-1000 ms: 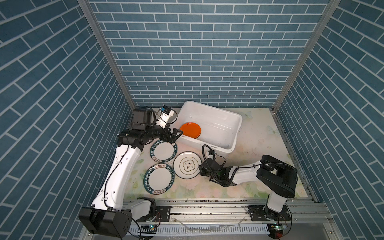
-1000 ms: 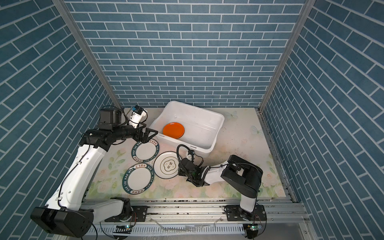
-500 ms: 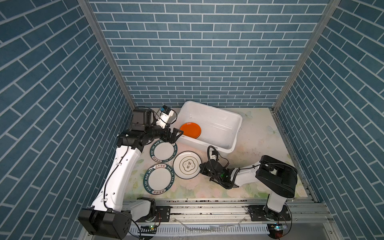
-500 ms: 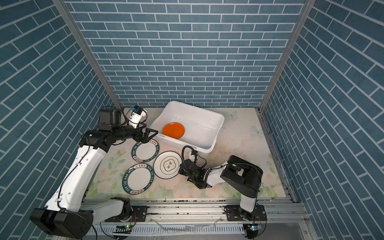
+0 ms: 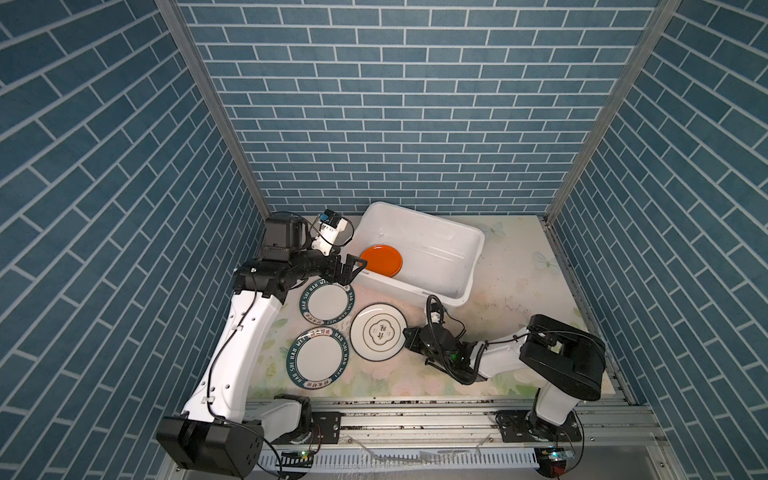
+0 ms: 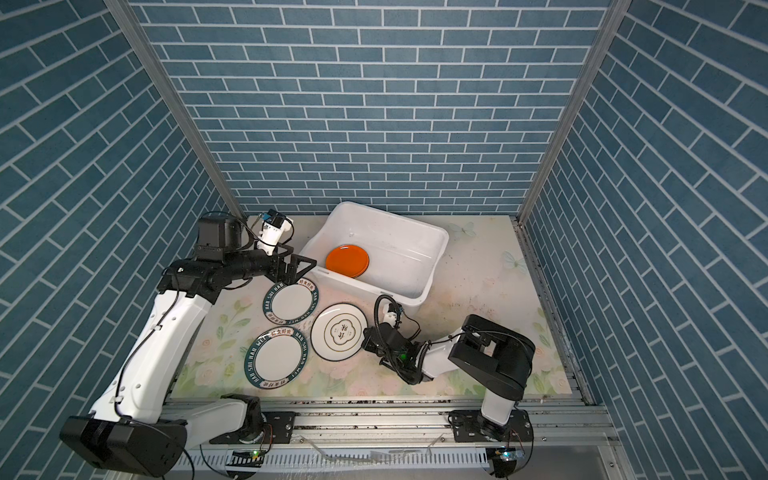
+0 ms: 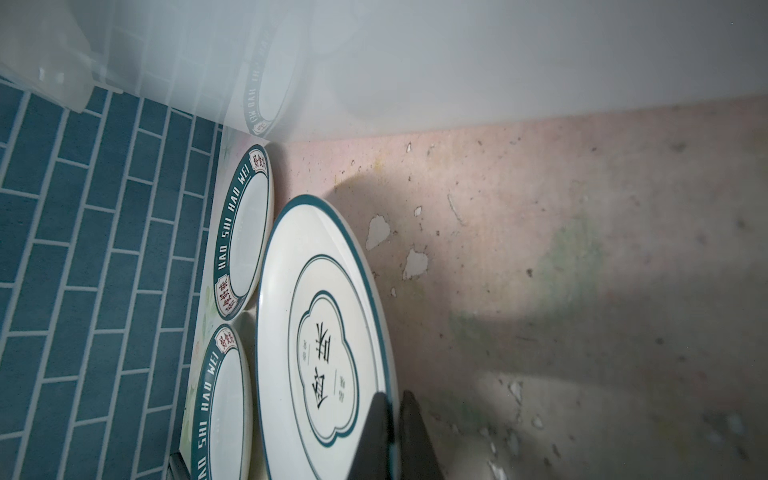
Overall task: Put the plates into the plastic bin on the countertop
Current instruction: 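Close the right gripper on the plate rim and tilt it up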
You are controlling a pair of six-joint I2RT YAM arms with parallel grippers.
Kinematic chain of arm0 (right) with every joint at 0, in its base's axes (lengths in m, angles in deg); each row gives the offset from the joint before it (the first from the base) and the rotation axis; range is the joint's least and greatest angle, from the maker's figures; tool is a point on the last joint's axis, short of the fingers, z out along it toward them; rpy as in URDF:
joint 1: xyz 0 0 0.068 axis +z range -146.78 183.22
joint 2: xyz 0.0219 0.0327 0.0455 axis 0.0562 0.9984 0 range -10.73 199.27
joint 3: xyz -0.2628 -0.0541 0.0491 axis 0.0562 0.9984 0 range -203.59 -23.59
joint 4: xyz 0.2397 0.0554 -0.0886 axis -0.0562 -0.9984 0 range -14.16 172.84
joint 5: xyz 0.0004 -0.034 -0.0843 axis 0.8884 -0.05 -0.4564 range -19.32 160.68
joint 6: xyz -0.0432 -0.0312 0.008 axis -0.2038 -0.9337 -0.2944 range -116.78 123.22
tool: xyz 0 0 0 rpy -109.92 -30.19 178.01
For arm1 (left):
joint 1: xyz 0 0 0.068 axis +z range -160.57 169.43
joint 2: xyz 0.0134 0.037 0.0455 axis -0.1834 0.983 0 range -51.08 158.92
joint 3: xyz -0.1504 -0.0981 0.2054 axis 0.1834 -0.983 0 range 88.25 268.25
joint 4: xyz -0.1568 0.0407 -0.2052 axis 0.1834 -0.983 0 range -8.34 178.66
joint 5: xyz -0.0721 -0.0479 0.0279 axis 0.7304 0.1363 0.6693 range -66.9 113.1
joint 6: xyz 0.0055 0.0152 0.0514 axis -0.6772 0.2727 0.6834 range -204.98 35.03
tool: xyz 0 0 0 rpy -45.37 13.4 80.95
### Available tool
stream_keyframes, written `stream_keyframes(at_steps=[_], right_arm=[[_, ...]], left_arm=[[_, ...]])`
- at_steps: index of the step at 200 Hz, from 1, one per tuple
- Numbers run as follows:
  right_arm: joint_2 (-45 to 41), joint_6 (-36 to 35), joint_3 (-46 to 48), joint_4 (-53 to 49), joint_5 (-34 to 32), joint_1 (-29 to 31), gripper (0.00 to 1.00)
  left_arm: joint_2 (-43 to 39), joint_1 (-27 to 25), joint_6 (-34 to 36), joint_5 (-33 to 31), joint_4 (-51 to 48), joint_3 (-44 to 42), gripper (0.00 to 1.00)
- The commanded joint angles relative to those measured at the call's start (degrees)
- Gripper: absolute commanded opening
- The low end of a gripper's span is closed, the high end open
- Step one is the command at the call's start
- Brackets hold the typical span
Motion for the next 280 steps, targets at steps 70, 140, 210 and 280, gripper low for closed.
stream_keyframes(at_steps=[70, 140, 210, 280], right_arm=[[-7.03, -5.62, 1.32, 0.42, -1.29, 0.02, 0.0], [-11.04, -6.78, 1.07, -0.62, -1.11, -0.06, 0.0], [-14.67, -7.47, 1.14, -3.07, -0.26, 0.02, 0.0], [-18.47, -8.3, 1.38, -5.88, 1.17, 0.05, 0.0]], left_arm=[[0.42, 0.3, -1.64, -0.41, 0.66, 2.4, 0.97], [0.63, 0.25, -3.12, -3.54, 0.34, 2.25, 0.98], [0.44, 0.25, -3.66, -6.7, -3.14, 2.94, 0.97], [1.76, 0.25, -4.86, -7.8, -5.59, 5.18, 0.97]])
